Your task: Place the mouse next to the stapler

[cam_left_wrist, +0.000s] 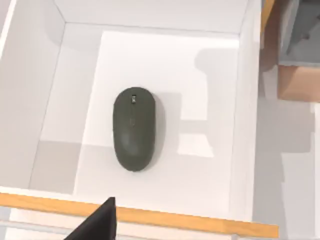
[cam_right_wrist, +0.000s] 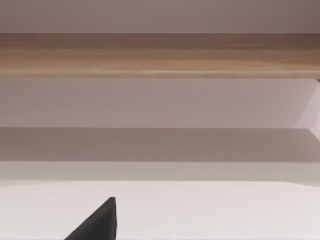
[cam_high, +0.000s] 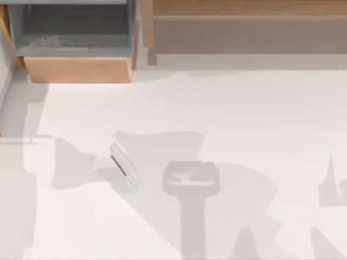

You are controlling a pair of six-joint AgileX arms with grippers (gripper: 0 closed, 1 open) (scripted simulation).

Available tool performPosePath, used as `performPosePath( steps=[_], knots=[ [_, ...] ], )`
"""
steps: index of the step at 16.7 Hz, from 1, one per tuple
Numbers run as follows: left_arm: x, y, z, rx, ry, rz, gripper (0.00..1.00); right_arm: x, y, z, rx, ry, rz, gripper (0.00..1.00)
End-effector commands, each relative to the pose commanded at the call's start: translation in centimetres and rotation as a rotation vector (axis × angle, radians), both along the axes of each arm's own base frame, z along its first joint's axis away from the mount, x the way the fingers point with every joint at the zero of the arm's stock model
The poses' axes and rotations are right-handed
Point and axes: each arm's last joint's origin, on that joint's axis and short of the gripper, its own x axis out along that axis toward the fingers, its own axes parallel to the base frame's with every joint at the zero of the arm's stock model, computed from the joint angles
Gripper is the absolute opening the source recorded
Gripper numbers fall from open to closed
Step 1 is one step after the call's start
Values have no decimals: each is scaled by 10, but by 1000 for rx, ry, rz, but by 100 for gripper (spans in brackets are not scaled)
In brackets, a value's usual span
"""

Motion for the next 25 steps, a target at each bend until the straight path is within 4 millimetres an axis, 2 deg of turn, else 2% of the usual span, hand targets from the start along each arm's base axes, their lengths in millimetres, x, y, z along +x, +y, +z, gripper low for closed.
performPosePath(
  steps=[2,4,6,9,11,14,20,25],
  knots=[
    [49,26,-17,-21,136,22,100,0,0,0,0,0,0,100],
    [90,53,-46,-47,262,42,100,0,0,0,0,0,0,100],
    [120,76,-80,-75,374,55,100,0,0,0,0,0,0,100],
    [148,97,-128,-110,500,54,100,0,0,0,0,0,0,100],
    [159,101,-151,-124,553,41,100,0,0,0,0,0,0,100],
    [168,99,-168,-129,588,19,100,0,0,0,0,0,0,100],
    [168,100,-171,-130,593,20,100,0,0,0,0,0,0,100],
    [168,103,-182,-130,593,18,100,0,0,0,0,0,0,100]
  ],
)
